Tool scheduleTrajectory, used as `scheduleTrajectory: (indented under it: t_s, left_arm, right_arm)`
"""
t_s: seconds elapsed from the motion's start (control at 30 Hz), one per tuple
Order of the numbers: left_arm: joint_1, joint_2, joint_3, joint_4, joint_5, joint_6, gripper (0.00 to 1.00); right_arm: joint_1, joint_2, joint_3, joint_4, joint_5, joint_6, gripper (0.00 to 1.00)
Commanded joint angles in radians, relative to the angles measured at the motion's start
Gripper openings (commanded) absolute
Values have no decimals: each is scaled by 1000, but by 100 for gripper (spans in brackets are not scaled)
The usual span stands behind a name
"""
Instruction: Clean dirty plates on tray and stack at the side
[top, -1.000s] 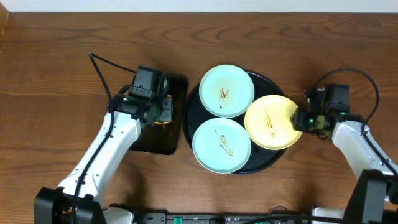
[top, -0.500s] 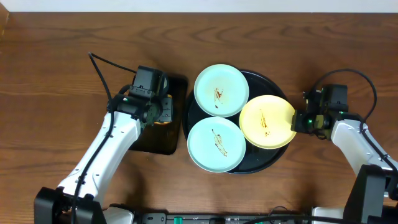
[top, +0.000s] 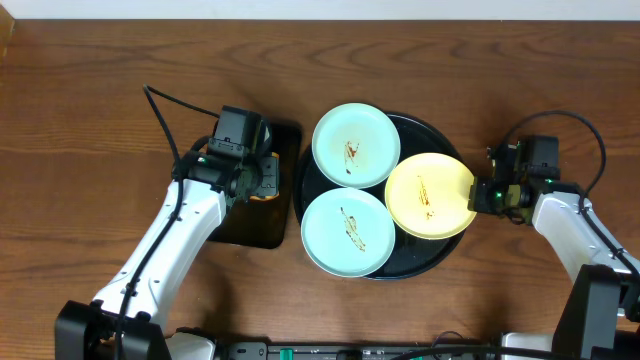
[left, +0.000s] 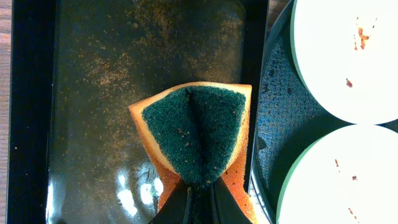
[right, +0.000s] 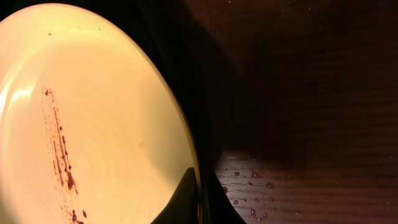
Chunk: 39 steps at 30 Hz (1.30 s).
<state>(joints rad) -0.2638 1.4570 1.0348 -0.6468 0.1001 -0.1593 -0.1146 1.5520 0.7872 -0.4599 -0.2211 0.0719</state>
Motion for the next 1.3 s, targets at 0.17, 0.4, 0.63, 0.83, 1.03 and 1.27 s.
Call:
scheduleTrajectory:
  t_s: [0.17, 0.4, 0.63, 0.83, 1.03, 1.27]
  left_arm:
    - [-3, 0, 14, 195, 442, 6, 7]
    - [-88, 11, 43, 326, 443, -177, 7]
    - [-163, 73, 209, 130, 239, -156, 7]
    - [-289, 154, 233, 193, 238, -97, 7]
    - [-425, 286, 233, 262, 238, -97, 8]
    - [-516, 403, 258, 309, 239, -200, 7]
  right_arm:
    - [-15, 3, 14, -4, -8, 2, 1]
    - [-15, 3, 14, -4, -9, 2, 1]
    - [-15, 3, 14, -9, -8, 2, 1]
    - [-15, 3, 14, -8, -8, 2, 1]
    - [-15, 3, 14, -9, -8, 2, 1]
    - [-15, 3, 14, -11, -8, 2, 1]
